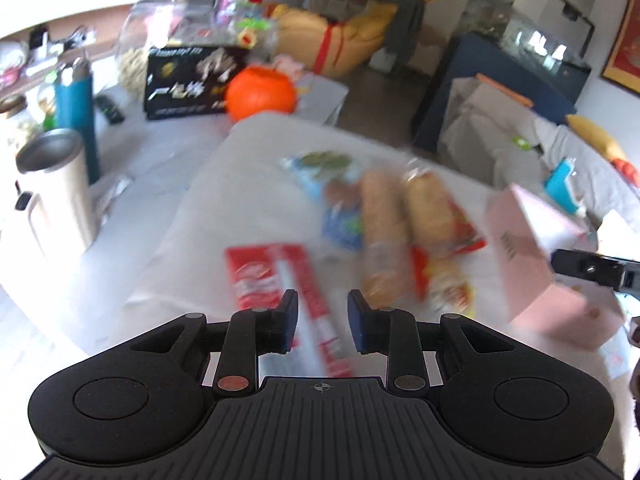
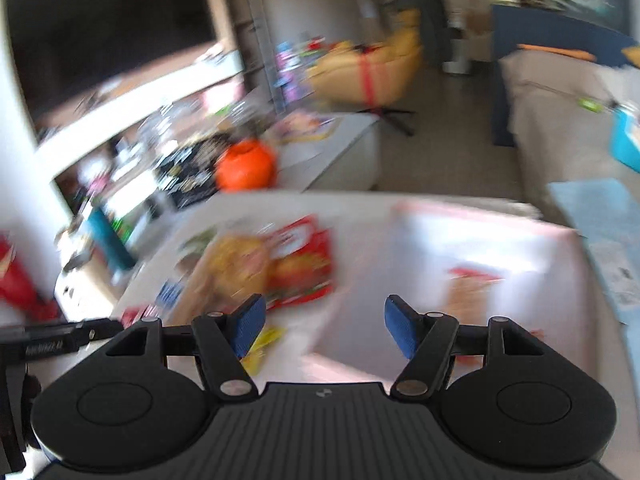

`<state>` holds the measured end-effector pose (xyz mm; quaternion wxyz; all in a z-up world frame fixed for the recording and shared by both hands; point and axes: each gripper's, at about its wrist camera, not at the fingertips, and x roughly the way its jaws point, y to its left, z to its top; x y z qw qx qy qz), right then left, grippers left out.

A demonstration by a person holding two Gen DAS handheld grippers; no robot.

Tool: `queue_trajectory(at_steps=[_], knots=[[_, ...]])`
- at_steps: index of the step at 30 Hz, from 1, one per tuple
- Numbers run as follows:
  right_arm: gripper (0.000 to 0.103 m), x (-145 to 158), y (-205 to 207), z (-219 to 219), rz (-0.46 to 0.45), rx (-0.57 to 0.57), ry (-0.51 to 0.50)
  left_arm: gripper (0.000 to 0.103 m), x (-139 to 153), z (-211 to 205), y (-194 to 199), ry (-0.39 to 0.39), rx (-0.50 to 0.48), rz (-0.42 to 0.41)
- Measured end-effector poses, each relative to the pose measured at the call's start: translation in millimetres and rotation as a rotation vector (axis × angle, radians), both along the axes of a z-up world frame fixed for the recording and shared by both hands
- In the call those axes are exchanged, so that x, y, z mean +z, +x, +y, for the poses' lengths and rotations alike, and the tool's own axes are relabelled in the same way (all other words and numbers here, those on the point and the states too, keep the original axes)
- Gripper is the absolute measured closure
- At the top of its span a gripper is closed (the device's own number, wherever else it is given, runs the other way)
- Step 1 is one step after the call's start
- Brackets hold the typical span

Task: Organize snacks

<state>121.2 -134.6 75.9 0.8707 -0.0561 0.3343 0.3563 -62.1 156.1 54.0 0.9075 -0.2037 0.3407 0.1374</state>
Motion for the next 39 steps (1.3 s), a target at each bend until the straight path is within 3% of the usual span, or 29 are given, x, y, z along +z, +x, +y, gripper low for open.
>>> queue_trajectory(at_steps=[5, 9, 13, 18, 22, 27, 29, 34, 36, 39], knots=[[0.037, -21, -25, 62, 0.01, 0.139, -0.03, 0.072, 2, 8, -5, 0.03, 0.008, -0.045], [0.037, -39, -25, 83, 0.064, 0.117, -0.01, 0.072, -3, 5, -5, 0.017, -0.044, -0.089], [0.037, -43, -24, 94, 0.016, 0.094, -0.042, 0.072, -14, 13, -6, -0.025, -0.048, -0.098], [0.037, -39, -27, 99, 0.089, 0.127, -0.003, 0.072, -18, 31, -13, -0.056, 0.014, -0.13], [0.037, -40, -47, 118, 0.069, 0.195, -0.018, 0.072, -21, 51, -21, -0.067, 0.068, -0.131], [0.037, -43, -59, 147, 0.129, 0.27, -0.007, 0.072, -26, 67, -31, -0.089, 0.106, -0.125], [0.037, -43, -65, 153, 0.073, 0.25, -0.027, 0.072, -27, 70, -33, -0.091, 0.104, -0.121], [0.033, -26, -73, 146, -0.199, 0.148, -0.043, 0.072, -27, 70, -35, -0.097, 0.084, -0.13], [0.024, -21, -51, 143, -0.202, 0.088, -0.044, 0.072, -25, 66, -33, -0.104, 0.067, -0.138], [0.024, -25, -1, 139, -0.117, -0.03, -0.029, 0.073, -21, 52, -28, -0.109, 0.001, -0.148]])
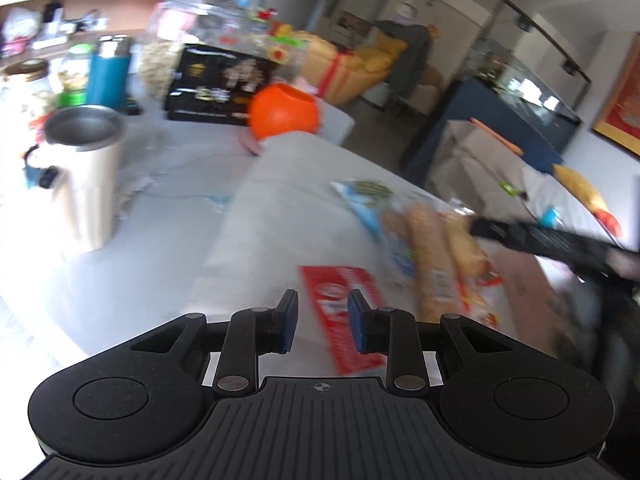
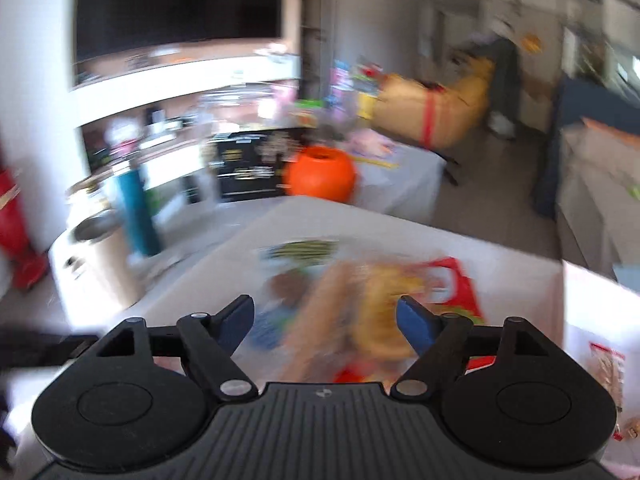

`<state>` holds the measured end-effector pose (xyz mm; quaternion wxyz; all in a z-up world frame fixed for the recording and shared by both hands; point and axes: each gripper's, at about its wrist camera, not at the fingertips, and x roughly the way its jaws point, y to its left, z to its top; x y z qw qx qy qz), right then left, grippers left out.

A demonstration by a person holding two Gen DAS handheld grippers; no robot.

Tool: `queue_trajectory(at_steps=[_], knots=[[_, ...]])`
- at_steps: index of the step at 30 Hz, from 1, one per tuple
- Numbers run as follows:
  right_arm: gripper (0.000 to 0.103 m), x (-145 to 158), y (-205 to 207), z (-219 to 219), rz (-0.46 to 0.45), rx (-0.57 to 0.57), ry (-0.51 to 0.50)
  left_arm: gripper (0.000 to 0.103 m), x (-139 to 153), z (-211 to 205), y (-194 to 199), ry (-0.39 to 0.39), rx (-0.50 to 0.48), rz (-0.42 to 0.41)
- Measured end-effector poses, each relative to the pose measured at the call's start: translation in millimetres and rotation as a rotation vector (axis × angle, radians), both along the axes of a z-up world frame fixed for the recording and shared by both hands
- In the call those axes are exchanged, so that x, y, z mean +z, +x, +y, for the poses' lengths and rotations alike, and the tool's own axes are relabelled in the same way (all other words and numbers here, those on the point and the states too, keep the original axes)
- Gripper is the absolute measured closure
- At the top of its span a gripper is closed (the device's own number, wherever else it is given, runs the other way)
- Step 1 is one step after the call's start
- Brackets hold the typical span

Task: Organize snacks

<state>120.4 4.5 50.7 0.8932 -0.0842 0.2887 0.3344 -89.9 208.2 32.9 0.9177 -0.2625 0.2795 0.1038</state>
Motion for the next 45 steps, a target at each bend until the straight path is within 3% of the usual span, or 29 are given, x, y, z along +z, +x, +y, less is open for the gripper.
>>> queue_trajectory(at_steps=[3, 7, 12, 20, 22, 23, 26, 31, 35, 37, 39, 40, 42, 45], knots=[[0.024, -12, 52, -3, 0.097, -0.095, 0.014, 0.073, 4, -19, 7, 0.009, -0.093, -0.001], [0.025, -34, 95, -9, 0.289, -0.134, 0.066, 0.073, 9, -44, 14, 0.026, -0.205, -0.009], [0.04, -42, 76, -4, 0.276, -0.035, 0.001, 0.073, 7, -66, 22, 0.042, -0.275, 0.003], [0.047, -39, 20, -13, 0.43, 0.232, 0.011, 0.072, 0, -68, 22, 0.049, -0.256, 0.043], [0.041, -29, 19, -14, 0.397, 0.206, 0.016, 0.072, 0, -66, 21, 0.044, -0.245, 0.045], [0.034, -23, 21, -15, 0.356, 0.172, 0.025, 0.072, 0, -65, 22, 0.043, -0.243, 0.045], [0.023, -16, 35, -17, 0.278, 0.014, 0.058, 0.072, 2, -65, 21, 0.042, -0.246, 0.041], [0.023, -40, 80, 5, 0.377, -0.193, 0.004, 0.073, 2, -68, 19, 0.045, -0.262, 0.041], [0.015, -50, 91, 23, 0.297, -0.251, -0.086, 0.073, 3, -69, 15, 0.051, -0.275, 0.043], [0.029, -46, 86, 23, 0.297, -0.194, -0.093, 0.073, 2, -70, 14, 0.05, -0.271, 0.043], [0.042, -34, 73, 17, 0.241, -0.13, -0.117, 0.073, 2, -70, 14, 0.045, -0.266, 0.042], [0.071, -27, 67, 14, 0.235, -0.1, -0.11, 0.073, 2, -70, 15, 0.044, -0.269, 0.041], [0.099, -9, 62, 3, 0.212, -0.102, -0.104, 0.073, 3, -73, 16, 0.046, -0.28, 0.04], [0.101, 16, 55, -18, 0.217, -0.042, -0.027, 0.072, 7, -81, 17, 0.055, -0.3, 0.037]])
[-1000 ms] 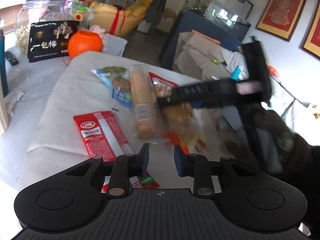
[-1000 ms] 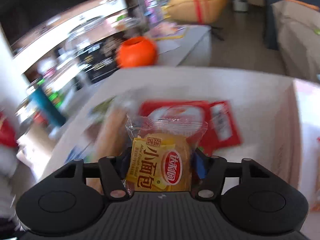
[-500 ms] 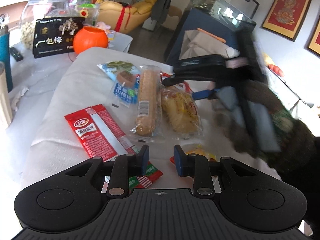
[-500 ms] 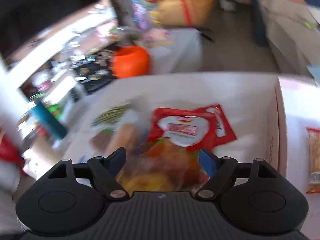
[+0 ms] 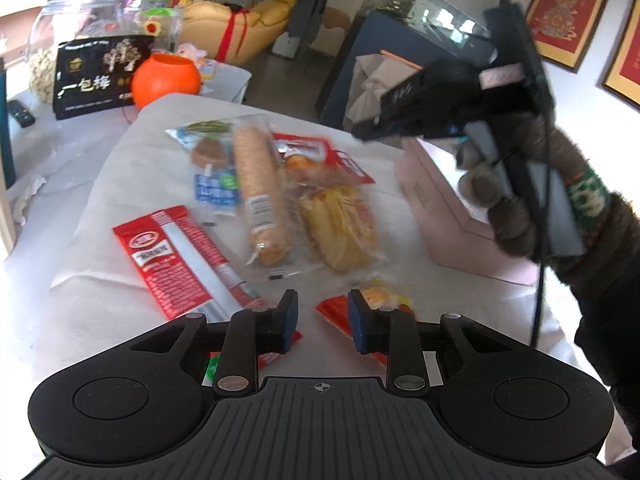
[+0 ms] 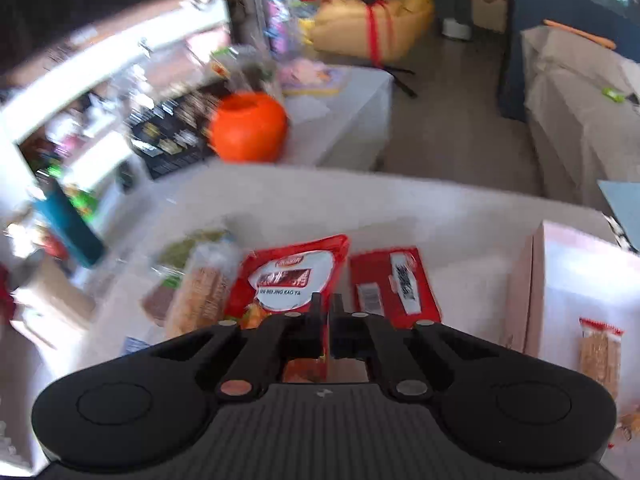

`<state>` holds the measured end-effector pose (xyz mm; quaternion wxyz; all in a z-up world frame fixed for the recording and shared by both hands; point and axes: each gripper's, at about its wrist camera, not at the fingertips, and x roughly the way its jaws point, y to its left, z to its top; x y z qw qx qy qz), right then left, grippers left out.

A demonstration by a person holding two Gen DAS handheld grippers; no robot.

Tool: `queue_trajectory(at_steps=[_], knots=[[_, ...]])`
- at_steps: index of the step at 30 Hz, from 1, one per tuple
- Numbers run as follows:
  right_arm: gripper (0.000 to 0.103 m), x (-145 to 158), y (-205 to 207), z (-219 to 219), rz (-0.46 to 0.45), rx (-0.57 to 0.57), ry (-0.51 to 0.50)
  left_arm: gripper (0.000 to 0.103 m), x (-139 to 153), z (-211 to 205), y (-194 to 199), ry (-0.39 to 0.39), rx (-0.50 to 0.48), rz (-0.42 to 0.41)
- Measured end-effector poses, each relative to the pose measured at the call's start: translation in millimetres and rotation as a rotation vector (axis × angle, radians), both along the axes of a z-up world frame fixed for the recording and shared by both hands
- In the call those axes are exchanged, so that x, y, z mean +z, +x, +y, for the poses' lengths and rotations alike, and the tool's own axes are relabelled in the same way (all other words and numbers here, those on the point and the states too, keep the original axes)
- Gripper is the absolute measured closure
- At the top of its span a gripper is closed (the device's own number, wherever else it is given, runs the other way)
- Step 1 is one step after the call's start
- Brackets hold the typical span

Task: Organize snacks

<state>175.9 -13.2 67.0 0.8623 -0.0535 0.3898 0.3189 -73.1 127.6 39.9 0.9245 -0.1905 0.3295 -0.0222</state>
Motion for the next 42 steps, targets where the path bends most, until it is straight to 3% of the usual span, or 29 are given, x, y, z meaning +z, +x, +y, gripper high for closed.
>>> queue_trajectory(at_steps=[5, 6, 7, 9, 10, 14, 15, 18, 22, 23, 25, 27, 28, 30, 32, 33, 34, 42], knots=[[0.099, 14, -9, -14, 0.015, 0.029, 0.047, 0.072, 5, -6, -1, 0.014, 0.006, -0.005], [0.092, 10, -9, -15, 0.025, 0.025, 0.044, 0.072, 6, -6, -1, 0.022, 0.011, -0.006], [0.086, 8, -2, -10, 0.044, 0.02, 0.04, 0.072, 8, -6, -2, 0.036, 0.023, -0.007], [0.04, -5, 7, -6, 0.1, -0.027, 0.04, 0.072, 10, -5, -3, 0.065, 0.052, -0.009], [0.034, -12, 11, -4, 0.125, -0.064, 0.045, 0.072, 10, -3, -4, 0.078, 0.07, -0.011], [0.032, -44, 32, 10, 0.25, -0.183, 0.077, 0.073, 10, 9, -2, 0.083, 0.106, -0.016], [0.028, -50, 36, 16, 0.273, -0.211, 0.085, 0.073, 10, 11, 0, 0.083, 0.108, -0.015], [0.016, -54, 35, 40, 0.209, -0.248, 0.059, 0.073, 9, 13, 3, 0.074, 0.098, -0.019], [0.008, -62, 34, 72, 0.104, -0.208, -0.093, 0.072, 3, 15, 3, 0.057, 0.08, -0.017], [0.009, -63, 31, 75, 0.079, -0.187, -0.128, 0.073, 2, 15, 2, 0.053, 0.079, -0.016], [0.02, -61, 28, 73, 0.048, -0.144, -0.153, 0.073, 0, 17, 0, 0.046, 0.082, -0.012], [0.05, -54, 22, 62, 0.043, -0.082, -0.139, 0.072, -1, 19, -1, 0.043, 0.087, -0.01], [0.054, -49, 19, 57, 0.04, -0.064, -0.135, 0.072, -1, 19, -2, 0.041, 0.089, -0.01], [0.075, -35, 12, 43, 0.023, -0.031, -0.107, 0.072, 0, 19, -3, 0.037, 0.093, -0.012], [0.083, -19, 3, 28, -0.003, -0.007, -0.078, 0.073, 2, 16, -3, 0.035, 0.09, -0.014], [0.097, -10, -2, 20, -0.013, 0.006, -0.058, 0.073, 3, 15, -3, 0.035, 0.087, -0.014], [0.102, -2, -6, 13, -0.016, 0.021, -0.039, 0.072, 4, 12, -3, 0.034, 0.08, -0.014], [0.102, 34, -35, -32, -0.05, 0.07, 0.024, 0.072, 14, -12, -1, 0.053, 0.018, -0.016]])
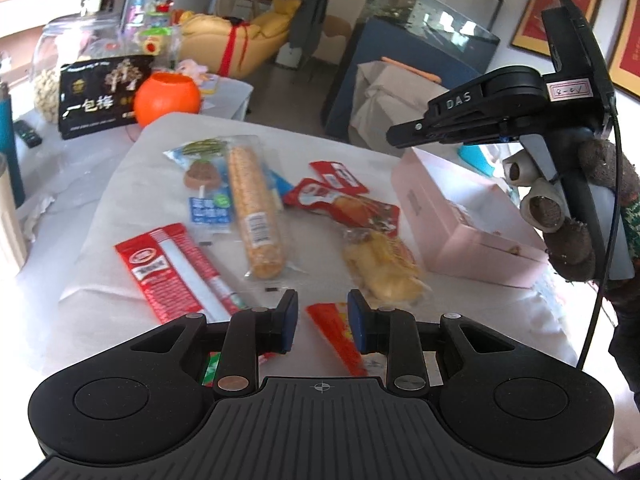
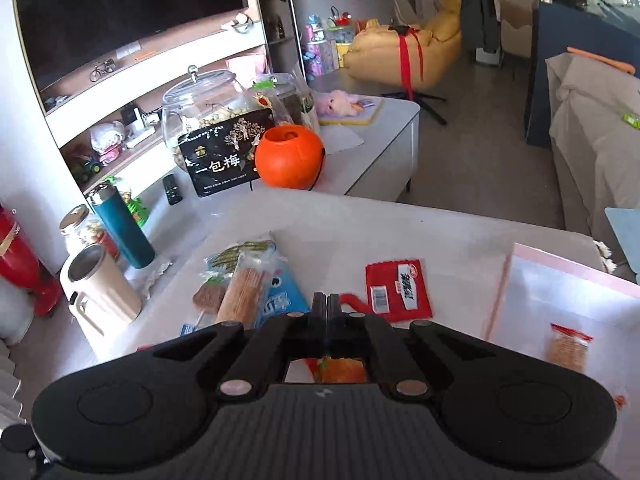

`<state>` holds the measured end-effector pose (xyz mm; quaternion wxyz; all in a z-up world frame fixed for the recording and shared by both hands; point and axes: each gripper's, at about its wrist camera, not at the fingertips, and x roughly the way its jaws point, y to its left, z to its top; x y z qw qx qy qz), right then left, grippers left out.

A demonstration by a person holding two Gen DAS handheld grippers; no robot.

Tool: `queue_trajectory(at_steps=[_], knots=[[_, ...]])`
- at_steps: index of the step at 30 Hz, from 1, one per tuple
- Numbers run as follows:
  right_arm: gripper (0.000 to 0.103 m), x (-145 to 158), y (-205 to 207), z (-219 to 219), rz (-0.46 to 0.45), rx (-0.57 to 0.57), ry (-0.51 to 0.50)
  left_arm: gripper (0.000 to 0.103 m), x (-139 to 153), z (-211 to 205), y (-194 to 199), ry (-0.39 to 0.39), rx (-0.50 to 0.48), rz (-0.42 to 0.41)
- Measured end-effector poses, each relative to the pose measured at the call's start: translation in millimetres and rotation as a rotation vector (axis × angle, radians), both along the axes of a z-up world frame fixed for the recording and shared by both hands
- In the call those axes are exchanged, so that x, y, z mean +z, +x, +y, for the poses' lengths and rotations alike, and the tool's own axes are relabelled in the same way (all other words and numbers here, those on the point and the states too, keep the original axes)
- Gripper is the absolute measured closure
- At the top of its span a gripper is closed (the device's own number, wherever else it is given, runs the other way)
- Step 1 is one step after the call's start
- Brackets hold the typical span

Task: Organize snacks

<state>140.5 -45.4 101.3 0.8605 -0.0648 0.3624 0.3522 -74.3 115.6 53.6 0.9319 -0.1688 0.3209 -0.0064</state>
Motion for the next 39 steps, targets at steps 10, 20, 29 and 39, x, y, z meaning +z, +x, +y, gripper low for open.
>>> queue_trajectory(at_steps=[10, 20, 29, 39], knots=[[0.032, -44, 3, 8, 0.081, 0.057, -0.087, 0.072, -3, -29, -2, 0.021, -0.147, 0.06], [0.032, -68, -36, -23, 0.361, 0.208, 0.106, 0.072, -7, -41, 6, 0.041, -0.131, 0.07], [0.021, -57, 22, 34, 0.092, 0.092, -0.144, 0.073, -9, -30, 6, 0.038, -0.101, 0.057], [0.013, -95, 69, 48, 0.291, 0.033, -0.102, 0.073, -20, -17, 5, -0.004, -0.09, 0.05]])
